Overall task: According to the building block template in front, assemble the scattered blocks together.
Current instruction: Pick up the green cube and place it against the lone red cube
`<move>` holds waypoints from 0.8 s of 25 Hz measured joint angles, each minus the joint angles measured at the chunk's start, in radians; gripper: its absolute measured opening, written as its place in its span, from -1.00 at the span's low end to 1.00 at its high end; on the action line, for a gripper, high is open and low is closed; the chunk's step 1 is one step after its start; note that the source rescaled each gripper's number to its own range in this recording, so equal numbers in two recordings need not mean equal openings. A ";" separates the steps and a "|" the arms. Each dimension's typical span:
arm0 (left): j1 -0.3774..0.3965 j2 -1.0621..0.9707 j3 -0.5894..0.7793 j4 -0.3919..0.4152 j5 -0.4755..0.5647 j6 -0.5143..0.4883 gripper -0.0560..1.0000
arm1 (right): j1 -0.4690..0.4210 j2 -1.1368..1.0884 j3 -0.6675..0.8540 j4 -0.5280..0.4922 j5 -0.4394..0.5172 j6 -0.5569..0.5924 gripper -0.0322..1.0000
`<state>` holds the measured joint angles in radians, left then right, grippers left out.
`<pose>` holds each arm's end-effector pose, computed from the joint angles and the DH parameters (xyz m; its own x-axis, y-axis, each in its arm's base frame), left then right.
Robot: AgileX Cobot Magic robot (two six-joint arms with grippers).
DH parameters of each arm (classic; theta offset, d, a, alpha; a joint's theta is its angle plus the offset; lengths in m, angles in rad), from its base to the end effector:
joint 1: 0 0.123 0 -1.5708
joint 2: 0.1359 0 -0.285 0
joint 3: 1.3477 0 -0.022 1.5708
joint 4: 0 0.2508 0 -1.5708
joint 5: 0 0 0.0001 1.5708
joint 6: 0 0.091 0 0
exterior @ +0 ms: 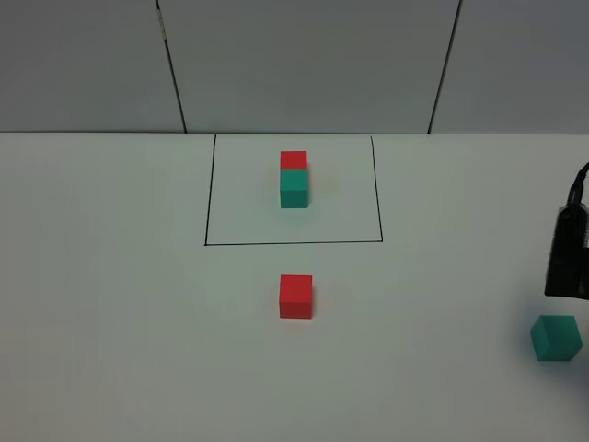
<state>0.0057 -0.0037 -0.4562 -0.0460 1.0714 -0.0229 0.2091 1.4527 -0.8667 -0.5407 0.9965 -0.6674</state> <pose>-0.0011 -0.0037 0.2643 -0.5010 -0.0477 -0.8641 0.0068 0.9982 -0.0591 0.2506 0.0129 0.2261 -0.4328 -0.8588 0.2740 -0.8743 0.3259 -0.3596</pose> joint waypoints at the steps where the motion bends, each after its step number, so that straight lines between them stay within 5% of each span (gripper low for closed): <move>1: 0.000 0.000 0.000 0.000 0.000 0.000 0.76 | 0.002 0.003 0.000 -0.012 -0.004 -0.006 0.34; 12: 0.000 0.000 0.000 0.000 0.000 0.000 0.76 | 0.002 0.003 0.000 0.079 -0.131 -0.282 0.26; 20: 0.000 0.000 0.000 0.000 0.000 0.000 0.75 | 0.002 0.078 0.000 0.080 -0.239 -0.293 0.93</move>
<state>0.0057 -0.0037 -0.4562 -0.0460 1.0714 -0.0229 0.2115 1.5307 -0.8667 -0.4603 0.7571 -0.9601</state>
